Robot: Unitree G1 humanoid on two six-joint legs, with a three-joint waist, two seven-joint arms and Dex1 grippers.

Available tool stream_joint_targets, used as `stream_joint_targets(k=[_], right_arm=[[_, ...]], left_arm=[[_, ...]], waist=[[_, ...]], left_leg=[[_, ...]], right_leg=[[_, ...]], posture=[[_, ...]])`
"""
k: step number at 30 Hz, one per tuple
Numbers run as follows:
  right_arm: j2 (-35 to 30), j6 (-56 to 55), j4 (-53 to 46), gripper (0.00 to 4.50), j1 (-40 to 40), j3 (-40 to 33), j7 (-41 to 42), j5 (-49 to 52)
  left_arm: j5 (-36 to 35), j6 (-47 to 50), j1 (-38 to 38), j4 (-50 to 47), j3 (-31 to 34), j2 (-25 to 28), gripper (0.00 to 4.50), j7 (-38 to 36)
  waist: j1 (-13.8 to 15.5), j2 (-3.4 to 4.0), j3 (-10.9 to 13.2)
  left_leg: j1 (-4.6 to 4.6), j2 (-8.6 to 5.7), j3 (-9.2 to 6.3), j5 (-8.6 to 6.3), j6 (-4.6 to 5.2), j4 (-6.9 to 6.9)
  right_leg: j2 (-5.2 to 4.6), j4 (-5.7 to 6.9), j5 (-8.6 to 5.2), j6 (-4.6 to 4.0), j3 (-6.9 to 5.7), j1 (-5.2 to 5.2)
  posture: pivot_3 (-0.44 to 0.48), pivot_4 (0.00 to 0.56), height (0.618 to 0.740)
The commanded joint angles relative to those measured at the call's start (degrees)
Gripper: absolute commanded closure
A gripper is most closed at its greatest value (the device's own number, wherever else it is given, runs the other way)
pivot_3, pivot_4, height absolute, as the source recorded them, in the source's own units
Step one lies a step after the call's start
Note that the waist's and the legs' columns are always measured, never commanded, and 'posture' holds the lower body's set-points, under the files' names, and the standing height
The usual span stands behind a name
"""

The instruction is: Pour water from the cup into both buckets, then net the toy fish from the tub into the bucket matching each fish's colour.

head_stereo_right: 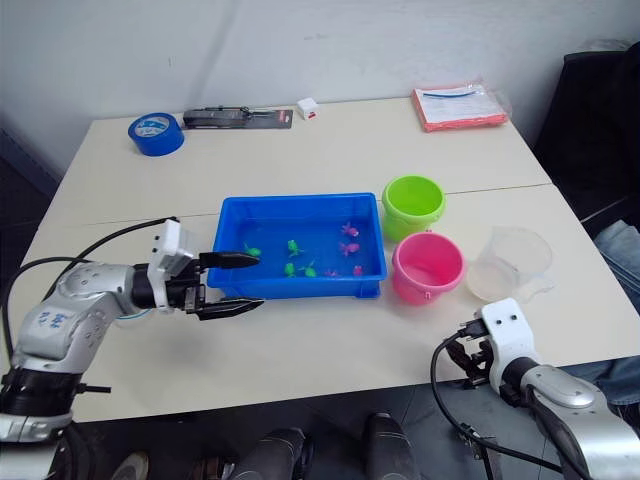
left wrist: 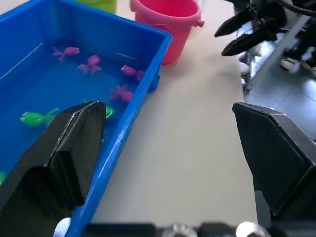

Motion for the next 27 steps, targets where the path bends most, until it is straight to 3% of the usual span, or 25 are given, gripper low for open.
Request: stream_joint_targets(k=[1,5,9,27], right_arm=[[4.2,-0.6,1.1,0.0,-0.3,-3.9,-7.8,-4.5],[12.9,-1.1,5.0,0.0,-4.8,-9.5,-18.0,-8.0],[17.8,-1.2,6.8,0.0,-9.1,-13.8,-22.4,-8.6],[22.9,-2.8,14.2,0.0,-21.9,-19.3,-26.1,-6.0]], left_arm=[[2.2,-2.9,-6.3,5.3,-3.0,-2.0,0.07,-3.7],[4.6,-5.0,-11.5,11.0,-6.0,-6.0,0.07,-5.6],[6.6,-6.6,-13.5,13.3,-7.4,-8.2,0.07,-6.4],[7.4,-6.7,-11.9,10.8,-7.0,-8.9,0.07,-6.5]], waist=[[0.2,0.0,0.0],[0.2,-0.01,0.0],[-0.2,0.02,0.0],[-1.4,0.03,0.0]], left_leg=[[0.0,-0.01,-0.02,0.01,-0.01,0.02],[-0.03,-0.08,-0.01,0.03,0.01,0.1],[-0.03,-0.09,0.08,0.04,0.01,0.07],[-0.08,-0.07,0.7,0.08,0.02,0.08]], right_leg=[[-0.01,0.01,0.0,0.0,-0.03,0.01],[-0.04,0.08,0.01,0.01,0.0,0.01],[-0.03,0.19,0.01,0.01,0.09,-0.11],[0.0,0.93,0.01,0.01,0.65,-0.7]], posture=[[0.0,0.15,0.74],[0.0,0.15,0.74],[0.0,0.15,0.74],[0.0,0.15,0.74]])
